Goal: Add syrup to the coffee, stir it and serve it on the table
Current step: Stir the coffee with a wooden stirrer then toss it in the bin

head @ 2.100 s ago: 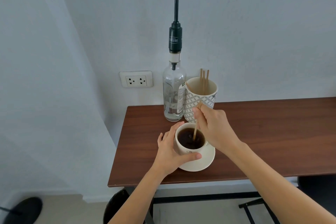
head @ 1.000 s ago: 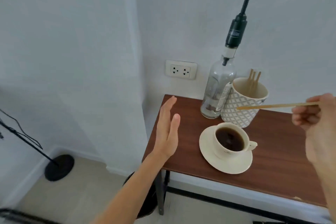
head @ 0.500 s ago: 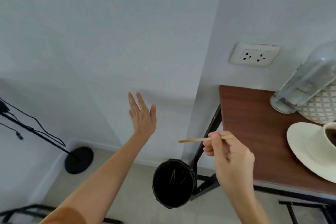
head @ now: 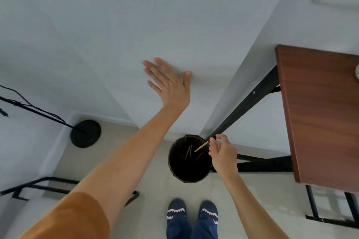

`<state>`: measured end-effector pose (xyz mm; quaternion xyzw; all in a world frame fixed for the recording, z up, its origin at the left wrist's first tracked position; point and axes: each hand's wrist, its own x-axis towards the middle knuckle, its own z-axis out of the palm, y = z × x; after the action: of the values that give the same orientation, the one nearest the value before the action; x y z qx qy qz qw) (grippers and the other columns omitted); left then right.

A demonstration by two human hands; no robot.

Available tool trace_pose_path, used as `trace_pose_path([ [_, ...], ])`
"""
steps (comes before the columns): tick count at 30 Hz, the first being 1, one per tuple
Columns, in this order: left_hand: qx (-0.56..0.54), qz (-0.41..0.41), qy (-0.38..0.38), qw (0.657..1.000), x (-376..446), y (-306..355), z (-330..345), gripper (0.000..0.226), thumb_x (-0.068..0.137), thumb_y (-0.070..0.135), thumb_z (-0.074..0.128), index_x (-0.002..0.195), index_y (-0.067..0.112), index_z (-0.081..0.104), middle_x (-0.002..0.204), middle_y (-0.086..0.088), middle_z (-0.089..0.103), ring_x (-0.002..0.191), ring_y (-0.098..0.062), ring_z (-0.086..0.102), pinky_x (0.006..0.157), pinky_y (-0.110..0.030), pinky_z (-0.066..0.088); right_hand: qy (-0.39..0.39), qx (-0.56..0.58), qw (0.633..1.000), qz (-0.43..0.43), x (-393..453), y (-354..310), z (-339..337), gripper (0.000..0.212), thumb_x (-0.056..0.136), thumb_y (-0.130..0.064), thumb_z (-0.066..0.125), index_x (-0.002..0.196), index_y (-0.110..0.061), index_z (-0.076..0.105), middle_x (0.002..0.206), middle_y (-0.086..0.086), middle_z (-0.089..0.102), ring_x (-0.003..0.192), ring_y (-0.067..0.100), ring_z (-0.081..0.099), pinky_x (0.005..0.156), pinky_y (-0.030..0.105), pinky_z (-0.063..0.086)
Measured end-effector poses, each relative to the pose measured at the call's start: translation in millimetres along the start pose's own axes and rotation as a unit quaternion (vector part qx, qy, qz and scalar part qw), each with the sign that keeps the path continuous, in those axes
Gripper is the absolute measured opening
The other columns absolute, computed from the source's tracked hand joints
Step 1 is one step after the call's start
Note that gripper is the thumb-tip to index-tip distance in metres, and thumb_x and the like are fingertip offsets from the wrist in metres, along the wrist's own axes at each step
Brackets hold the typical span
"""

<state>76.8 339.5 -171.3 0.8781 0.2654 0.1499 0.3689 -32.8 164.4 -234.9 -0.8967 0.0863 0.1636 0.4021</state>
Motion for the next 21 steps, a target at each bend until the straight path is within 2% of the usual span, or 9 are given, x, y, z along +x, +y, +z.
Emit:
trace_pose_path([
  [2, -0.004, -0.007, -0.003, 1.0, -0.4, 1.4, -2.0, 0.096, 0.102, 0.054, 0.039, 0.152, -0.002, -0.021, 0.159, -0.031, -0.027, 0.15, -0.044, -0.021, 0.12, -0.059, -0.005, 0.008, 0.023, 1.0, 0.017, -4.0, 3.2, -1.0, 0.031, 0.104, -0.033, 0.043, 0.125, -0.014, 0.055, 0.094, 0.012, 0.072, 0.093, 0.029, 0.069, 0.085, 0.045, 0.058],
  [4, -0.01, -0.014, -0.012, 1.0, -1.6, 3.7, -5.5, 0.096, 0.102, 0.055, 0.039, 0.153, 0.0, -0.022, 0.159, -0.03, -0.029, 0.151, -0.042, -0.022, 0.119, -0.059, -0.007, 0.028, 0.044, 0.999, 0.01, -15.3, -1.2, -8.8, 0.024, 0.105, -0.028, 0.044, 0.12, -0.016, 0.057, 0.093, 0.01, 0.072, 0.084, 0.022, 0.071, 0.075, 0.032, 0.058],
  [7, -0.03, -0.024, -0.033, 0.999, -5.1, 6.9, -13.3, 0.098, 0.101, 0.057, 0.039, 0.153, 0.005, -0.025, 0.159, -0.025, -0.033, 0.151, -0.038, -0.025, 0.118, -0.061, -0.009, 0.053, 0.027, 0.997, -0.043, -38.6, -22.6, -30.2, 0.019, 0.103, -0.022, 0.047, 0.114, -0.015, 0.061, 0.087, 0.001, 0.071, 0.079, 0.013, 0.07, 0.074, 0.025, 0.057],
  [9, -0.056, -0.039, -0.039, 0.997, -11.1, 11.9, -19.6, 0.098, 0.1, 0.058, 0.04, 0.153, 0.009, -0.027, 0.16, -0.021, -0.034, 0.151, -0.035, -0.025, 0.117, -0.064, -0.009, 0.064, 0.034, 0.994, -0.081, -59.0, -42.7, -48.7, 0.016, 0.102, -0.021, 0.051, 0.109, -0.016, 0.064, 0.084, -0.006, 0.071, 0.078, 0.003, 0.067, 0.072, 0.011, 0.052],
  [13, -0.103, -0.043, -0.018, 0.994, -34.7, 45.0, -28.7, 0.094, 0.102, 0.053, 0.04, 0.154, 0.007, -0.023, 0.163, -0.02, -0.029, 0.152, -0.035, -0.023, 0.117, -0.07, -0.006, 0.105, 0.071, 0.976, -0.176, -107.7, -77.6, -101.5, 0.01, 0.098, -0.018, 0.058, 0.095, -0.02, 0.067, 0.078, -0.007, 0.072, 0.076, 0.009, 0.068, 0.071, 0.019, 0.055],
  [15, -0.122, -0.022, -0.025, 0.992, -52.6, 70.4, -31.7, 0.092, 0.103, 0.049, 0.041, 0.155, 0.008, -0.022, 0.163, -0.018, -0.028, 0.153, -0.033, -0.023, 0.117, -0.068, -0.007, 0.162, 0.081, 0.957, -0.225, -128.3, -79.2, -138.5, 0.009, 0.094, -0.015, 0.062, 0.091, -0.02, 0.069, 0.078, -0.008, 0.072, 0.077, 0.006, 0.067, 0.068, 0.01, 0.051],
  [17, -0.133, 0.01, -0.045, 0.99, -76.8, 99.2, -33.9, 0.089, 0.104, 0.047, 0.041, 0.155, 0.012, -0.023, 0.164, -0.013, -0.028, 0.153, -0.028, -0.024, 0.118, -0.064, -0.009, 0.212, 0.095, 0.943, -0.239, -144.5, -70.3, -180.8, 0.01, 0.092, -0.012, 0.067, 0.092, -0.021, 0.071, 0.081, -0.013, 0.072, 0.079, 0.003, 0.067, 0.065, 0.005, 0.048],
  [21, -0.125, 0.107, -0.137, 0.977, -138.7, 162.1, -31.2, 0.083, 0.104, 0.046, 0.04, 0.158, 0.019, -0.017, 0.167, -0.005, -0.023, 0.153, -0.021, -0.022, 0.12, -0.055, -0.012, 0.31, 0.115, 0.916, -0.226, -163.5, -26.2, -265.7, 0.019, 0.086, -0.013, 0.075, 0.085, -0.031, 0.069, 0.084, -0.018, 0.072, 0.079, 0.003, 0.069, 0.065, 0.008, 0.05],
])
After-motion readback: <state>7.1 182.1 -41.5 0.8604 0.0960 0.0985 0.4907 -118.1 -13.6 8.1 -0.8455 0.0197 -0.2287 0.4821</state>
